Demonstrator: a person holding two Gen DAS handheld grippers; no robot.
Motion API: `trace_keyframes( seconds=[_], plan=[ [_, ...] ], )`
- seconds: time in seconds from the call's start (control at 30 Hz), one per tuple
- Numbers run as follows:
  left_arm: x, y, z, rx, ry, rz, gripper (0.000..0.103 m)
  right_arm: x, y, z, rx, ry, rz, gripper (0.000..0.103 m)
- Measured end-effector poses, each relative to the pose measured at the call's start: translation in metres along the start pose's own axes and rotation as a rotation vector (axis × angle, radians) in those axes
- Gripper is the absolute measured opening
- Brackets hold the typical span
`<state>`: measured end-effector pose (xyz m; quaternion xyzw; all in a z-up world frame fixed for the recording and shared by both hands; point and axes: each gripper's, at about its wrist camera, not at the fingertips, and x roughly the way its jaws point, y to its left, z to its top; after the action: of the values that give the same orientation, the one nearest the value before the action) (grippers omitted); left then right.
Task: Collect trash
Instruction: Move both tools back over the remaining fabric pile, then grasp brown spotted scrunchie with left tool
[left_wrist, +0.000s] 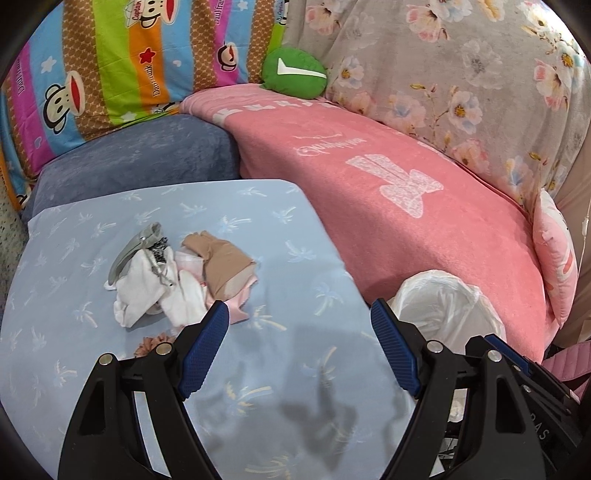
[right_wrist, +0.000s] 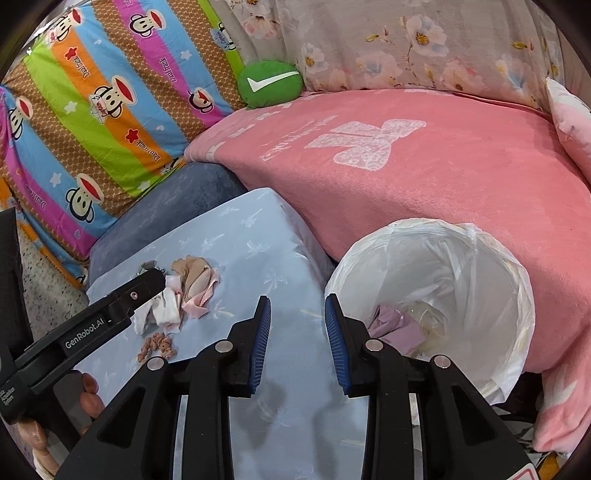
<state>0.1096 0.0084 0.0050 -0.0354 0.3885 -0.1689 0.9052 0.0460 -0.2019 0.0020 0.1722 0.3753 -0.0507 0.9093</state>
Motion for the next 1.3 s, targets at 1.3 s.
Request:
trace_keyframes(
  seconds=[1.3],
  plan=[
    [0.038, 0.159, -0.062, -0.238, 0.173, 0.217, 0.074, 0.088, 0.117, -0.039, -0.139, 0.178, 0.069, 0.031]
  ],
)
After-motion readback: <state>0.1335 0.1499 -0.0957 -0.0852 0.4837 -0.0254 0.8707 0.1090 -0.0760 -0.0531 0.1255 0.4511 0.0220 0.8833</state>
